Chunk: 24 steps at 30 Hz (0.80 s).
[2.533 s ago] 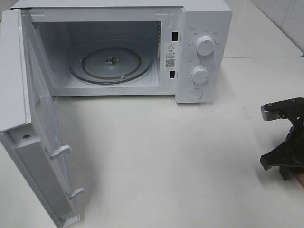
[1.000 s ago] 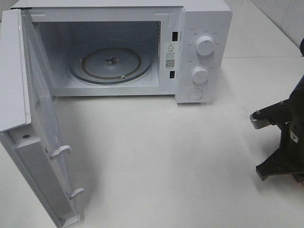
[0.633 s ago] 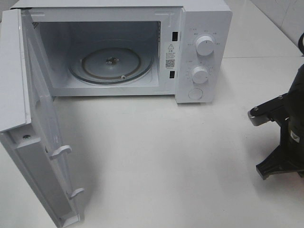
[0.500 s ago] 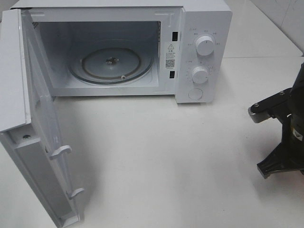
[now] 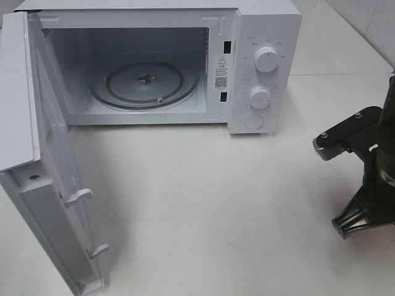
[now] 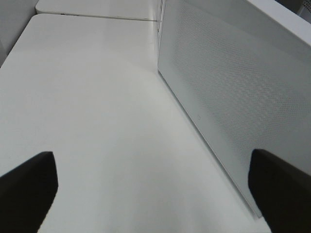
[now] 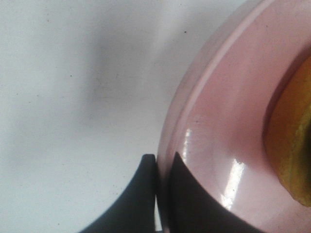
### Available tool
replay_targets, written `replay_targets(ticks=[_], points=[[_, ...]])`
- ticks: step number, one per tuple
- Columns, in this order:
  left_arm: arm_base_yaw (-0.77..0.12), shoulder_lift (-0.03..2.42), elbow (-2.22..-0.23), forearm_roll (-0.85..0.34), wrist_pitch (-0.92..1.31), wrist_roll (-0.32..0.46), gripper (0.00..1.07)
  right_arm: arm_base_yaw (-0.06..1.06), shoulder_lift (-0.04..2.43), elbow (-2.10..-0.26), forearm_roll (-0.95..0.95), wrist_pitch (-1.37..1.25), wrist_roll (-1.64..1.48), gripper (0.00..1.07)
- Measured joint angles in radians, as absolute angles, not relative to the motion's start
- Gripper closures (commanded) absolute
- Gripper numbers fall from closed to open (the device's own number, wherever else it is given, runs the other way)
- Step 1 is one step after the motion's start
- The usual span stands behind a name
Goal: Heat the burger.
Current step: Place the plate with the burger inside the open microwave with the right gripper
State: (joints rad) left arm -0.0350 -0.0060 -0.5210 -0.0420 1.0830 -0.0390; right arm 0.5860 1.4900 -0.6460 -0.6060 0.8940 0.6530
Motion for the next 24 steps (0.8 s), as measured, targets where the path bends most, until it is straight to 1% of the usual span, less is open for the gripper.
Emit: replay_targets(ticks=[1, 4, 6, 9, 11, 14, 21, 24], points=[[-0.035, -0.006, -0.521, -0.042, 1.083, -0.039, 0.07, 0.611, 1.482, -0.646, -0.604, 0.911, 0.653, 1.07], [-0.035, -0.006, -0.521, -0.042, 1.083, -0.039, 0.07, 0.625, 1.479, -0.646, -0.603, 0.918, 0.653, 1.07], [-0.035, -0.006, -0.521, -0.042, 1.083, -0.039, 0.07, 0.681, 1.461, -0.646, -0.601, 0.944, 0.653, 1.07], [-0.035, -0.006, -0.521, -0.042, 1.083, -0.039, 0.07, 0.697, 1.456, -0.646, -0.599, 0.950, 0.653, 1.07], [-0.035, -0.006, -0.521, -0.042, 1.083, -0.039, 0.07, 0.754, 1.436, -0.645, -0.594, 0.964, 0.653, 1.07], [-0.035, -0.006, -0.521, -0.042, 1.083, -0.039, 0.07, 0.778, 1.432, -0.645, -0.591, 0.971, 0.653, 1.07], [-0.035, -0.006, -0.521, -0.042, 1.083, -0.039, 0.07, 0.877, 1.425, -0.645, -0.583, 0.991, 0.651, 1.07], [-0.035, -0.006, -0.521, -0.042, 1.083, -0.039, 0.07, 0.898, 1.425, -0.645, -0.583, 0.992, 0.651, 1.07]])
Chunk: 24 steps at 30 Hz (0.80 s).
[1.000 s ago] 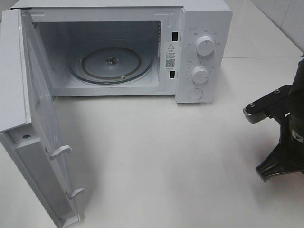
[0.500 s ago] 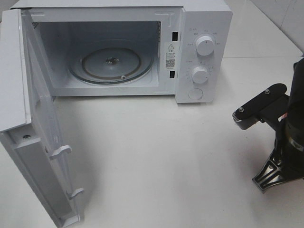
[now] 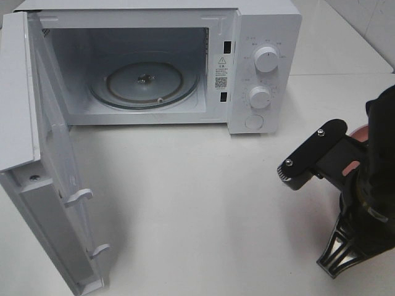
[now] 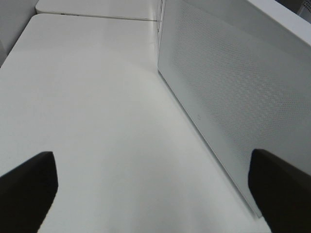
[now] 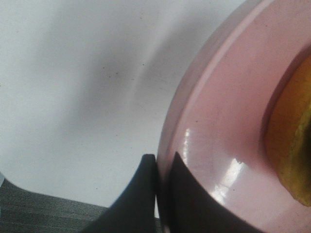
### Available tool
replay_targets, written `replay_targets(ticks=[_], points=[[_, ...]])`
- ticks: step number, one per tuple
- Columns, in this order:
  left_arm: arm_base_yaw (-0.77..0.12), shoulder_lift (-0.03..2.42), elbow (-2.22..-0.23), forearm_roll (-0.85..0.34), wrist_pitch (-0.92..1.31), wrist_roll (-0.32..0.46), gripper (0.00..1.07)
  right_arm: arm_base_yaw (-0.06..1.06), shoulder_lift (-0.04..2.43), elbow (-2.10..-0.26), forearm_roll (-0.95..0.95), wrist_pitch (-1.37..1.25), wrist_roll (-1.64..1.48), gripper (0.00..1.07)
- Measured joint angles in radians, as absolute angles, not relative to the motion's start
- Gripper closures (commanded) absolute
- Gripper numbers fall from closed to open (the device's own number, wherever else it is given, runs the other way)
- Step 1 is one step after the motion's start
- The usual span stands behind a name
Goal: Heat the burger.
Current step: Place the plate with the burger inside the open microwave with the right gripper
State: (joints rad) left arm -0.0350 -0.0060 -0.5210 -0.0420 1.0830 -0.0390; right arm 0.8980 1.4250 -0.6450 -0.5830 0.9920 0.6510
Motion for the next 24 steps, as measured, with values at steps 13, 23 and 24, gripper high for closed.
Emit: replay_targets(ticks=[13, 23, 24], points=[[-0.035, -0.006, -0.521, -0.042, 1.083, -0.039, 0.07, 1.084, 1.425, -0.645, -0.583, 1.013, 0.651, 1.07], [-0.035, -0.006, -0.521, -0.042, 1.083, -0.039, 0.07, 1.240, 1.425, -0.645, -0.583, 1.020, 0.602, 1.07], [-0.035, -0.006, -0.521, -0.042, 1.083, -0.039, 0.07, 1.240, 1.425, -0.645, -0.583, 1.020, 0.602, 1.07]])
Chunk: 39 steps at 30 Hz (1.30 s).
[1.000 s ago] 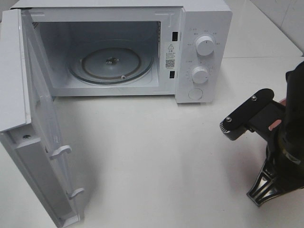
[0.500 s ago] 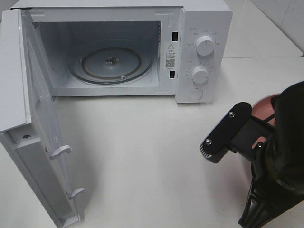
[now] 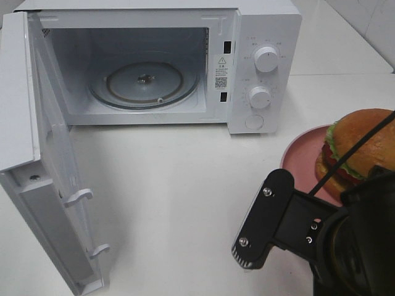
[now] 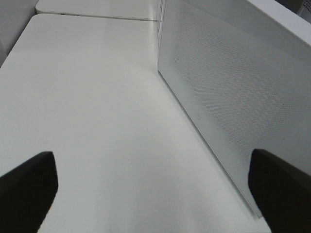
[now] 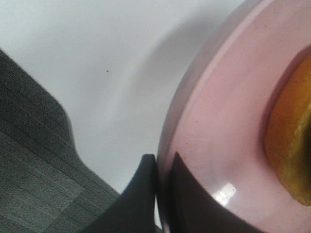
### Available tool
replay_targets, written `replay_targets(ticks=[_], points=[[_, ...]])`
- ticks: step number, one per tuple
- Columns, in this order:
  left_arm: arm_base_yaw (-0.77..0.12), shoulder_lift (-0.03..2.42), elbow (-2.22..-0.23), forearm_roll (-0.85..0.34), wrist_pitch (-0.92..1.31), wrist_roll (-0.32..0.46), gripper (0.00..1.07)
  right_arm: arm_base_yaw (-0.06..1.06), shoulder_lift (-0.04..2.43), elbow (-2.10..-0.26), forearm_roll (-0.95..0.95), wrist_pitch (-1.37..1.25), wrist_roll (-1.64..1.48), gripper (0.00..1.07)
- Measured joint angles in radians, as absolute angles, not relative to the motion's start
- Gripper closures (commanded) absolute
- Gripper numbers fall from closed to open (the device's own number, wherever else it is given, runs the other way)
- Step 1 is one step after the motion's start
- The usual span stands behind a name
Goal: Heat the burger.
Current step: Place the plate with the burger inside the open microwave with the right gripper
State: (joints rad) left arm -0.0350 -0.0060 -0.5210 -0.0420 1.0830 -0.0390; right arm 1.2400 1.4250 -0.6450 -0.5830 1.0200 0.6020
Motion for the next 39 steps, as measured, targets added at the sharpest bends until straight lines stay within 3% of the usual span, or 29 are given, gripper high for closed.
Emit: replay_targets(ticks=[4, 39], points=[[-0.035, -0.006, -0.521, -0.042, 1.083, -0.039, 0.07, 1.278, 1.425, -0.645, -0.585, 1.016, 0.544, 1.07], [-0.035, -0.006, -0.521, -0.042, 1.083, -0.039, 0.07, 1.279, 1.425, -0.645, -0.727, 0.698, 0.138, 1.07]])
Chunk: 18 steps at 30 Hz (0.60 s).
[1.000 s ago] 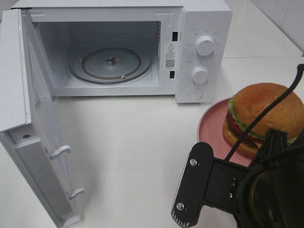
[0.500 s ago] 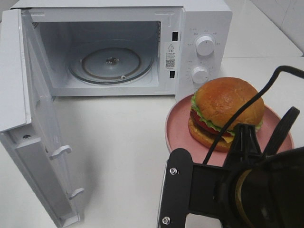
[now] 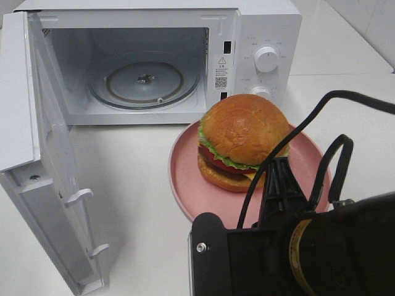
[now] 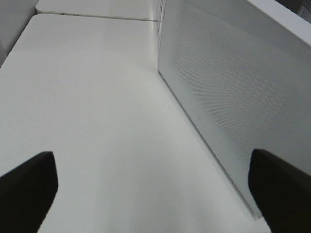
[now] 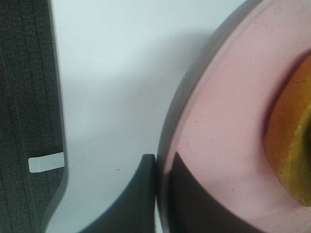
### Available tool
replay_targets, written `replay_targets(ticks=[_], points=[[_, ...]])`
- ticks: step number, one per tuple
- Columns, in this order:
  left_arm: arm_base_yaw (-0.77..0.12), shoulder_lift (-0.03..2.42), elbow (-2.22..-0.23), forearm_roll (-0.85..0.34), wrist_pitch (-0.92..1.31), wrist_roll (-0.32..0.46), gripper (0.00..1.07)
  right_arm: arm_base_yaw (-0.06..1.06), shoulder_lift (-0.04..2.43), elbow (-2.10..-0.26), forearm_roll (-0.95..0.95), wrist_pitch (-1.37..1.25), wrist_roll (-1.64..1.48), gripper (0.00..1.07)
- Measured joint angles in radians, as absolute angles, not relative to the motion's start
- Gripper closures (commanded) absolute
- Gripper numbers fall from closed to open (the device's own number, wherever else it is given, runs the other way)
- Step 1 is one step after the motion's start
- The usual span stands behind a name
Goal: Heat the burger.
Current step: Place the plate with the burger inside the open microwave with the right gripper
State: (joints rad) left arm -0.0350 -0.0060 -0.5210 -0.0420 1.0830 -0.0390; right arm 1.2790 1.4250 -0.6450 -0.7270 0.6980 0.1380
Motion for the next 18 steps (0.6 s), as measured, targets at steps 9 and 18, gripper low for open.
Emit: replay_targets(ticks=[9, 18], points=[[-0.035, -0.006, -0.521, -0.042, 1.083, -0.039, 0.07, 1.279, 1.425, -0.645, -0.735, 0.608, 0.012, 1.07], [-0.035, -0.006, -0.521, -0.042, 1.083, -0.039, 0.07, 1.279, 1.425, -0.645, -0.737, 0.598, -0.030, 1.07]])
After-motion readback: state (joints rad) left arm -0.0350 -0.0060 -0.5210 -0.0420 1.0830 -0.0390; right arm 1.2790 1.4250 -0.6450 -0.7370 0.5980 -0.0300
